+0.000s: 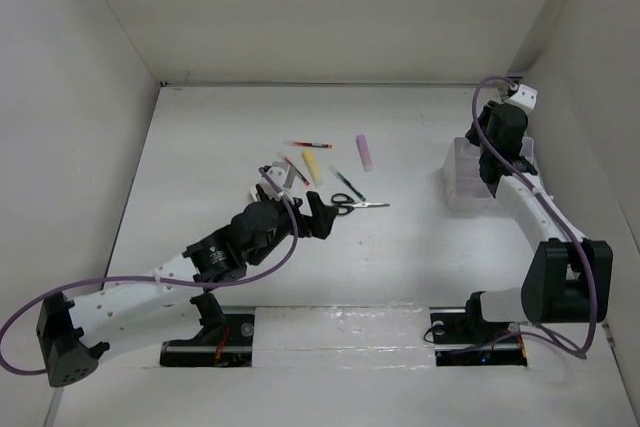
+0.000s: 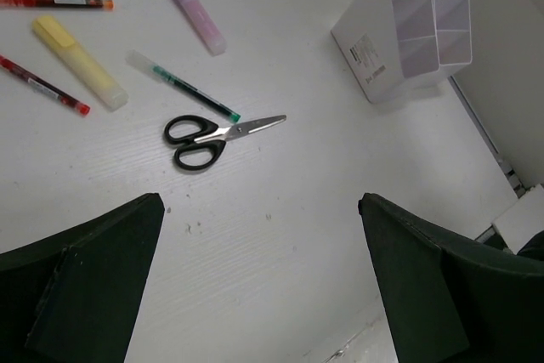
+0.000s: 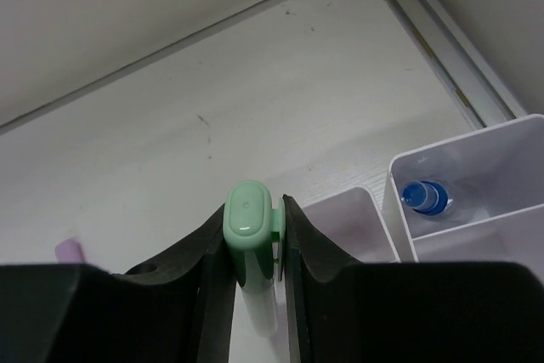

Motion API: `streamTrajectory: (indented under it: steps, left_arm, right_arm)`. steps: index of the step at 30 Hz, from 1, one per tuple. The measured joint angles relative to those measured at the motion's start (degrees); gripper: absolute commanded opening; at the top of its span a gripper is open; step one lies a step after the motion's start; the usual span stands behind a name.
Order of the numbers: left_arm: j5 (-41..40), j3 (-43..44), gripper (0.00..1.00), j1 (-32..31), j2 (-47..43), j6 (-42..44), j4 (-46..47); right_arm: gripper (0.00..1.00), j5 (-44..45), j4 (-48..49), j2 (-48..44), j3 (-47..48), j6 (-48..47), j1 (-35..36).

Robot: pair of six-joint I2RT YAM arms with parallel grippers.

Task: Sort the stationery into containers
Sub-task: Place the stationery in the storage box.

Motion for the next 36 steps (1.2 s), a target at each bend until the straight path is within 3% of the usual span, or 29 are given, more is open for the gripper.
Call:
streamTrajectory:
  steps: [15, 22, 23, 24, 25, 26, 31, 36]
  left_arm:
    - [4.39, -1.79, 1.0, 0.0, -1.64, -0.2, 0.15]
    - [5.07, -1.79, 1.0, 0.0, -1.6, -0.02, 0.17]
    - [5.22, -1.79, 1.0, 0.0, -1.6, 0.04, 0.22]
    - [5.31, -1.84, 1.0, 0.0, -1.6, 0.13, 0.37]
    - [5.44, -1.88, 1.0, 0.0, -1.6, 0.15, 0.55]
    - [5.57, -1.95, 1.0, 0.0, -1.6, 0.17, 0.59]
    - [6.01, -2.34, 1.0, 0.0, -1.42, 0.17, 0.98]
    - [5.46, -2.43, 1.0, 0.0, -0.5, -0.09, 1.14]
  right_arm:
    - [0.0, 2.97, 0.96, 5.95, 3.89, 0.42, -0.79]
    - [0.05, 4.24, 1.05, 8.5, 4.02, 0.66, -1.33]
    - [0.08, 4.26, 1.03, 8.72, 4.02, 0.68, -1.33]
    - [0.17, 4.28, 0.96, 8.83, 4.02, 0.68, -1.33]
    - [0.48, 4.28, 0.96, 8.85, 4.02, 0.7, -1.33]
    - [0.57, 4.31, 0.98, 8.81, 4.02, 1.16, -1.33]
    - [0.75, 4.31, 1.29, 8.04, 3.91, 1.68, -1.33]
    - [0.79, 4.0, 1.42, 6.97, 3.76, 1.73, -1.29]
